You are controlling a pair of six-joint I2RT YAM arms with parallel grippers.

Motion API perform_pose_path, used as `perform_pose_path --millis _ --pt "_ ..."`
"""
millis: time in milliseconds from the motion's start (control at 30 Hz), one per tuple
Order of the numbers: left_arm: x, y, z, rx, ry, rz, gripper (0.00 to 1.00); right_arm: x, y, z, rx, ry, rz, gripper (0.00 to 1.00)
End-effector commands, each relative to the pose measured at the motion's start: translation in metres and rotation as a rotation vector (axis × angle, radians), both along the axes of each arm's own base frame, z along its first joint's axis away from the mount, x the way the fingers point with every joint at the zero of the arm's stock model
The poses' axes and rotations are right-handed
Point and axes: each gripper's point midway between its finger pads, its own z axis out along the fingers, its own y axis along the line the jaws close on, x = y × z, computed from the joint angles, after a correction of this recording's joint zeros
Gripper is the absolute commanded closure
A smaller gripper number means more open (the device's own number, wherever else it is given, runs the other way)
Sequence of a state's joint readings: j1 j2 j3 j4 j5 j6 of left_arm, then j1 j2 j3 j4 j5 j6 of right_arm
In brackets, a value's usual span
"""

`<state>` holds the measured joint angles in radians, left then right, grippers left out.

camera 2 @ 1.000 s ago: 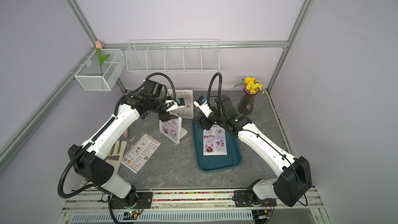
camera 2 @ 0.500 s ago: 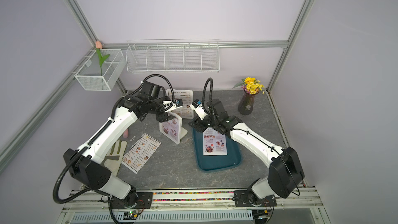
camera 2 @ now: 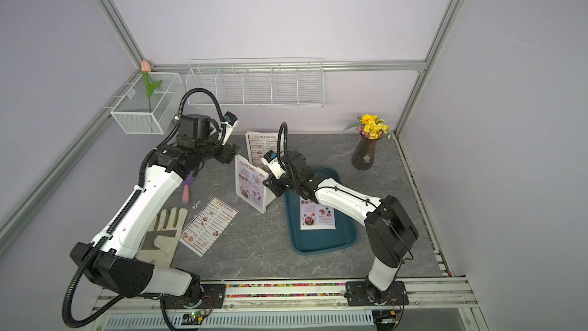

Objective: Replace the menus in the menu holders
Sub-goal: Move the menu holder to the center of the board.

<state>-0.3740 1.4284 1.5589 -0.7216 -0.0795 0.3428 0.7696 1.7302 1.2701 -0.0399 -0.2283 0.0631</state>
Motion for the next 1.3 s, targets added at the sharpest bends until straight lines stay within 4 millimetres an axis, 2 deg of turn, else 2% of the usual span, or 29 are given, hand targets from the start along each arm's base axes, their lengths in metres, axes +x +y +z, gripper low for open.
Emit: perform_pose_path --millis 0,200,300,500,733,933,1033,1267 --pt "-0.003 0.03 0.002 -0.099 -0.012 0.226 0.26 0.006 0.012 0.009 0.04 -0.032 0.011 0.71" --pt "-0.023 0.063 -0.017 -0.121 -0.018 0.384 0.27 0.008 0.021 0.007 0.05 -0.038 0.041 0.84" --pt "-0.033 0.081 -0.027 -0.142 -0.018 0.455 0.27 0.011 0.028 0.007 0.068 -0.042 0.054 0.86" --pt "-0.052 0.092 -0.047 -0.159 -0.007 0.495 0.28 0.02 0.044 0.003 0.092 -0.044 0.079 0.89" --pt "-0.069 0.099 -0.055 -0.16 0.007 0.513 0.28 0.027 0.068 0.004 0.144 -0.045 0.143 0.89" --pt "-0.077 0.088 -0.059 -0.189 0.063 0.457 0.3 0.039 0.087 0.002 0.168 -0.05 0.177 0.87" --pt "-0.086 0.08 -0.067 -0.201 0.124 0.415 0.31 0.045 0.097 0.0 0.177 -0.05 0.193 0.87" --pt "-0.108 0.048 -0.085 -0.273 0.265 0.258 0.33 0.058 0.121 -0.004 0.212 -0.056 0.235 0.83"
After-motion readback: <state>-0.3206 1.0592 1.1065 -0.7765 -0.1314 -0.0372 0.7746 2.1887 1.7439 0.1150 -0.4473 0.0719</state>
